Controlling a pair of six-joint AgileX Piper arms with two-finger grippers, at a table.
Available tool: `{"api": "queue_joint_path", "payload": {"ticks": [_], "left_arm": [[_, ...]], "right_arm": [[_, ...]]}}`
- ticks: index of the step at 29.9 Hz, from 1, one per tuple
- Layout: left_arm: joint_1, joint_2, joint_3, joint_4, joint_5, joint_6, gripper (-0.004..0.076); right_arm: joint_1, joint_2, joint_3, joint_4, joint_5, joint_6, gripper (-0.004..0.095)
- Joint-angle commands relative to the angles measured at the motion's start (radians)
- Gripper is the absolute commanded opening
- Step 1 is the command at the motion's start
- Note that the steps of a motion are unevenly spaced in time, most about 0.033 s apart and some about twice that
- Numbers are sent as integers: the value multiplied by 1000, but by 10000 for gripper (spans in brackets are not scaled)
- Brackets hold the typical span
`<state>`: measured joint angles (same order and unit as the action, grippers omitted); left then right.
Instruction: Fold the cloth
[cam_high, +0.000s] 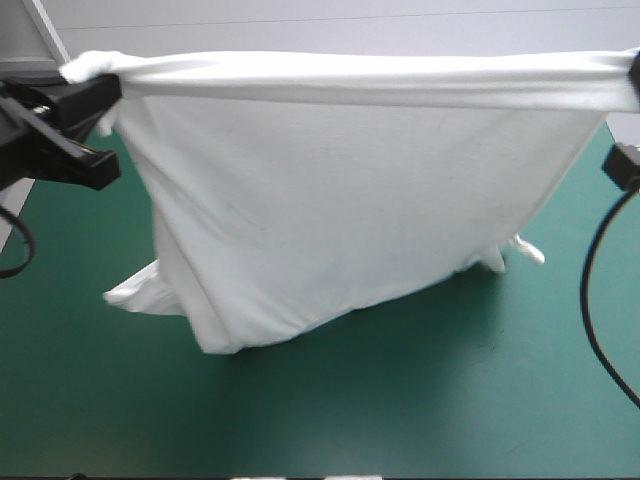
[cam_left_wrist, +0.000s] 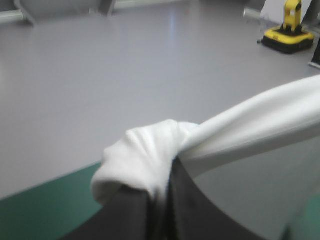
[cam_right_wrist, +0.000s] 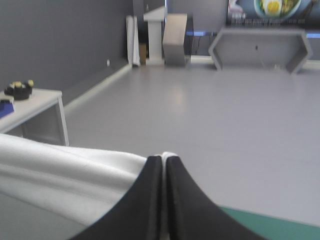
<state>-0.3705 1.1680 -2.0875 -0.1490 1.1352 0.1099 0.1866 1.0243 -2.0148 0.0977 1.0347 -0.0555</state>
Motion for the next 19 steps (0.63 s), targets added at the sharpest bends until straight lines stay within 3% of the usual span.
{"api": "queue_joint_path", "payload": {"ticks": [1,10,19], "left_arm": [[-5,-16,-137,-7,-73,42,-10],[-5,-16,-314,15,-84,100,-10],[-5,11,-321,94,-84,118,-10]], "right_arm": [[-1,-5,-130,-21,-101,-29,-6],[-1,-5,-271,-21,-185,-70,-6],[-1,53,-258,-79,-188,-76,-7]]}}
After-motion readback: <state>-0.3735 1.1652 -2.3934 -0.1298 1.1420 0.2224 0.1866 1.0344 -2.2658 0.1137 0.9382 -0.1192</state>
